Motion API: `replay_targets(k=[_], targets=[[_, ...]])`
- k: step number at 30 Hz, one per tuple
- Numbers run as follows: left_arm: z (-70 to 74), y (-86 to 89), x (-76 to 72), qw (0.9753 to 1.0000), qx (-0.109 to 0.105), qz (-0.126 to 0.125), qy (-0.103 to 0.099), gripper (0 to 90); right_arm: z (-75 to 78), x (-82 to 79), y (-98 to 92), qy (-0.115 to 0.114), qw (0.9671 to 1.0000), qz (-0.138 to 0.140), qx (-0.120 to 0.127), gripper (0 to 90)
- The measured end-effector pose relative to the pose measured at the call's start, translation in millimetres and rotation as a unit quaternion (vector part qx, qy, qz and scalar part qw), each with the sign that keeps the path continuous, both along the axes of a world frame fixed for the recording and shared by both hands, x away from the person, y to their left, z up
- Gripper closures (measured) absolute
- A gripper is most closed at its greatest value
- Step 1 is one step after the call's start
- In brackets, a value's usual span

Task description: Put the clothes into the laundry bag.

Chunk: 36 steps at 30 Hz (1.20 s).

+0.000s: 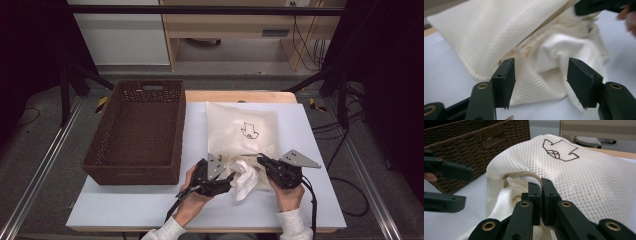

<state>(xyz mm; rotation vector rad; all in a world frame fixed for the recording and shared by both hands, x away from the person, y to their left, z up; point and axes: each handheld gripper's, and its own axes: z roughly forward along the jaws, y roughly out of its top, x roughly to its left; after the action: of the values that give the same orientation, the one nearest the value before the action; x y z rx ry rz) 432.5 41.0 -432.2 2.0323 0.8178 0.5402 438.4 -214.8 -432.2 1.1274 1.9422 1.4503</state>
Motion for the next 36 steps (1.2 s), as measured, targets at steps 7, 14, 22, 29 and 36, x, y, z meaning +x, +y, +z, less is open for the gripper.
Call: replay_targets(k=[7, 14, 22, 29, 36], targets=[[-33.2, -15.9, 27.6, 0.9982, 0.030, 0.012, 0.050, 46.5, -0.2, -0.1, -0.2, 0.000, 1.0000, 0.001, 0.000, 87.4], [-32.1, -9.2, 25.7, 0.9971, 0.031, 0.013, 0.069, 87.1, 0.0, 0.2, -1.1, 0.000, 1.0000, 0.002, 0.001, 87.3], [-41.2, 14.8, -6.8, 0.9973, 0.042, 0.014, 0.058, 87.0, 1.4, -1.4, 0.1, 0.001, 1.0000, 0.006, 0.002, 87.4], [-31.4, -5.2, 8.8, 0.9982, 0.049, 0.026, 0.023, 58.1, 0.7, -1.2, 4.9, 0.001, 0.9999, 0.011, 0.000, 87.4], [-23.9, 0.1, 21.2, 0.9954, 0.072, 0.049, 0.039, 86.4, 1.3, -1.4, 1.0, 0.000, 0.9999, 0.011, 0.003, 87.4]])
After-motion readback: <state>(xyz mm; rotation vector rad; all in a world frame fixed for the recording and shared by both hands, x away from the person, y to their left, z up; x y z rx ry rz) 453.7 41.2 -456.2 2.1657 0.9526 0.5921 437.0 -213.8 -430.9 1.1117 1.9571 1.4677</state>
